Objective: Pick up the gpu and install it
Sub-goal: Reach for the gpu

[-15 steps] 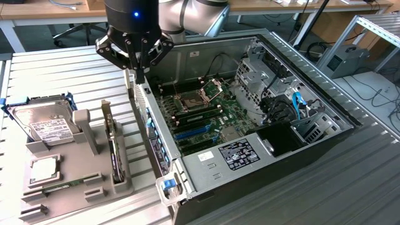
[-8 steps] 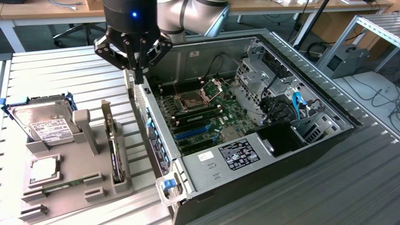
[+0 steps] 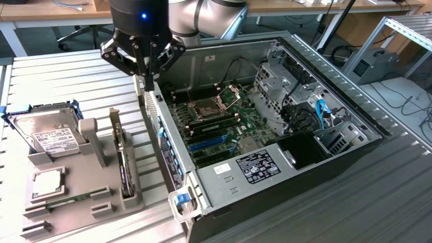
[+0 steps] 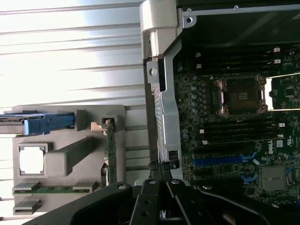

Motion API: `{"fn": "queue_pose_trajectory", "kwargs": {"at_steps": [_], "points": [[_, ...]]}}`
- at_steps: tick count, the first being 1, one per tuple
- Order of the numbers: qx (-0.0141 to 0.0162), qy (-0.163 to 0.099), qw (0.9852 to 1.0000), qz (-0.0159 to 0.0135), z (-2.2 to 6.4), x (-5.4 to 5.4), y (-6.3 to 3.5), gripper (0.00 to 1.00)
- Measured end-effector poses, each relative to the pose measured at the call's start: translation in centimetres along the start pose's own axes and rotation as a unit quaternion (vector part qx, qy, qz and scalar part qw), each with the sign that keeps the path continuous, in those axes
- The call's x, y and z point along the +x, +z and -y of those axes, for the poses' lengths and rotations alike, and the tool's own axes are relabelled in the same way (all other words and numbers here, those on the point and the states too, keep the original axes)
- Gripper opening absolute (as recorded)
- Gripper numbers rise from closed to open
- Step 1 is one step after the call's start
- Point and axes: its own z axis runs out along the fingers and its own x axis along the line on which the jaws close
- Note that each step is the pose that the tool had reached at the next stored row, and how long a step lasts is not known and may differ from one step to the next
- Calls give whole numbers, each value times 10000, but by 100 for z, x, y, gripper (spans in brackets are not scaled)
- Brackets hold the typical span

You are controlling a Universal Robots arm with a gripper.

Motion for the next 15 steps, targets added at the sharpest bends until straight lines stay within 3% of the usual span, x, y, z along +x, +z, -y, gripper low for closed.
{"fn": "queue_pose_trajectory", "kwargs": {"at_steps": [15], "points": [[0, 0, 10000, 0, 26, 87, 14, 11]]}}
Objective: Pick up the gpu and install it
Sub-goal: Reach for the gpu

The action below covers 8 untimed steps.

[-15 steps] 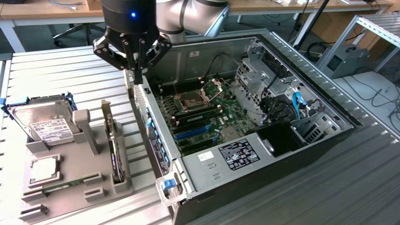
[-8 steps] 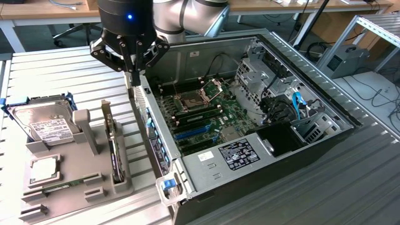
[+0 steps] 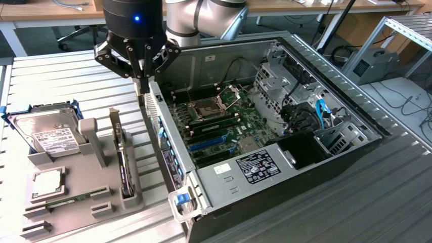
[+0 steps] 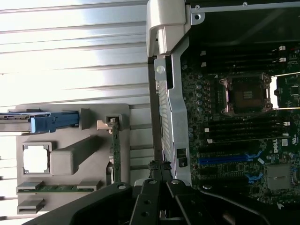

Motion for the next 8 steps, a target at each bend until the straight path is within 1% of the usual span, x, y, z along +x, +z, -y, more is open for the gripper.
{"fn": "queue_pose_trajectory", "kwargs": {"at_steps": [8], "points": [[0, 0, 10000, 0, 4, 43, 0, 11]]}}
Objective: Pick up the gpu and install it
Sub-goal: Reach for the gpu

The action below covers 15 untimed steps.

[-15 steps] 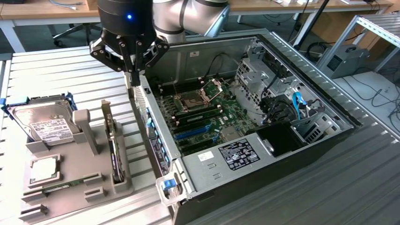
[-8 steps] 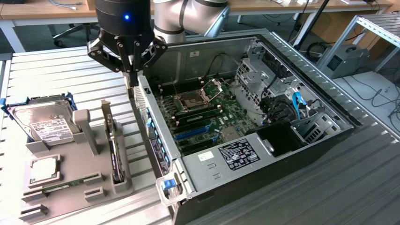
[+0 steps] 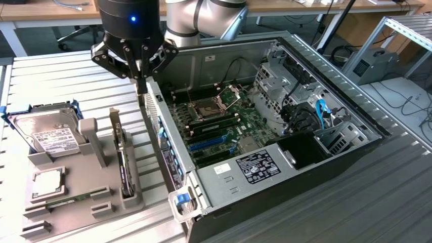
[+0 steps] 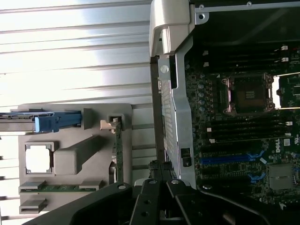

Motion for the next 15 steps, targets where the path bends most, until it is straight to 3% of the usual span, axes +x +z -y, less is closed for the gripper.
{"fn": "queue_pose_trajectory", "kwargs": {"at_steps": [15], "points": [[0, 0, 10000, 0, 8, 95, -2, 11]]}}
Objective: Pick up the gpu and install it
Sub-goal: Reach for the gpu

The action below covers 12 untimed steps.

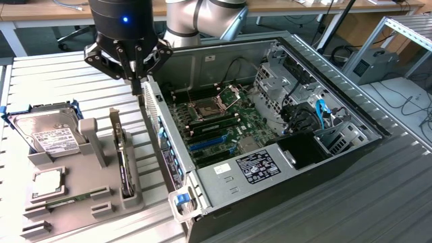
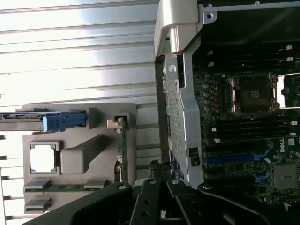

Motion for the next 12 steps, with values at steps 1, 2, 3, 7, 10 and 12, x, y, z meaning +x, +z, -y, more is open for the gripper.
{"fn": "queue_pose_trajectory", "kwargs": {"at_steps": [1, 2, 3, 7, 10, 12], "points": [[0, 0, 10000, 0, 1, 7, 0, 11], [0, 0, 10000, 0, 1, 16, -1, 11], [0, 0, 10000, 0, 2, 24, 0, 11], [0, 0, 10000, 0, 5, 57, -1, 11], [0, 0, 10000, 0, 6, 75, -2, 11], [0, -1, 10000, 0, 7, 86, -2, 11]]}}
